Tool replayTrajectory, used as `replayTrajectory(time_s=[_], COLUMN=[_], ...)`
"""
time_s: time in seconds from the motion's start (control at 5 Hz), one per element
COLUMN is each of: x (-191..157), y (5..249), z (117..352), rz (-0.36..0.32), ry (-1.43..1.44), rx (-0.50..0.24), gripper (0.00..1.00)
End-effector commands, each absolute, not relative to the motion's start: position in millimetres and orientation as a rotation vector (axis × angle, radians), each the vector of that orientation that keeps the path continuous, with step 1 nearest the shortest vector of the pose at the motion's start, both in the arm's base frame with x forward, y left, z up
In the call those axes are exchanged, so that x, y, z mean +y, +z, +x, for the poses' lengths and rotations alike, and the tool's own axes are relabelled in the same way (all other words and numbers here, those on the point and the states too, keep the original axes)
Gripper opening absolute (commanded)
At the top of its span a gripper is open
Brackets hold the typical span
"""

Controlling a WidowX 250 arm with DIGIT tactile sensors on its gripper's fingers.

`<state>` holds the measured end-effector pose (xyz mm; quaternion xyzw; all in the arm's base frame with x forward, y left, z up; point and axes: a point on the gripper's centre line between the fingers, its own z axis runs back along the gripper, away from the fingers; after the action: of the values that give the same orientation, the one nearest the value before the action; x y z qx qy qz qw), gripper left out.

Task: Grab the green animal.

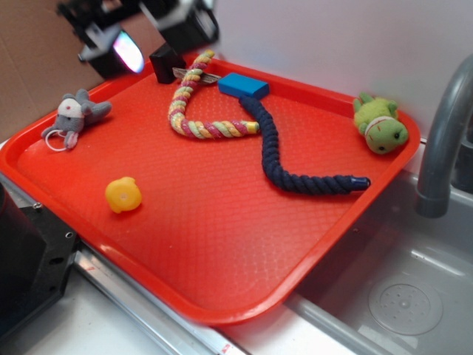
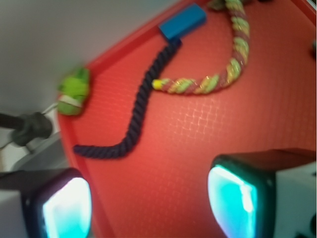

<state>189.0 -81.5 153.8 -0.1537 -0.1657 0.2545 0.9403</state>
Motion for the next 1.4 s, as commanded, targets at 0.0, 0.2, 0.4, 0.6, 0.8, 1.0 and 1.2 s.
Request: replayTrajectory(time_s=[0.0,0.2,0.4,0.6,0.8,1.0,1.2], x=[-106.8,-131.1,-134.8,-140.1,-146.5,-144.2,-128.2], y=[127.4,113.5,105.2,107.5,99.9,96.0,135.6], z=[223.2,273.0,322.6,372.4,422.3,413.9,362.5], rz=[-0.258,-0.214,-0.191,-0.179,-0.160,-0.166,-0.081], ry=[0.514,0.485,0.471,0.451,0.423,0.372,0.318], rx=[-0.309,-0.280,-0.259,-0.267,-0.268,-0.268,-0.324], gripper=[1.00,1.00,1.00,1.00,1.00,1.00,1.00])
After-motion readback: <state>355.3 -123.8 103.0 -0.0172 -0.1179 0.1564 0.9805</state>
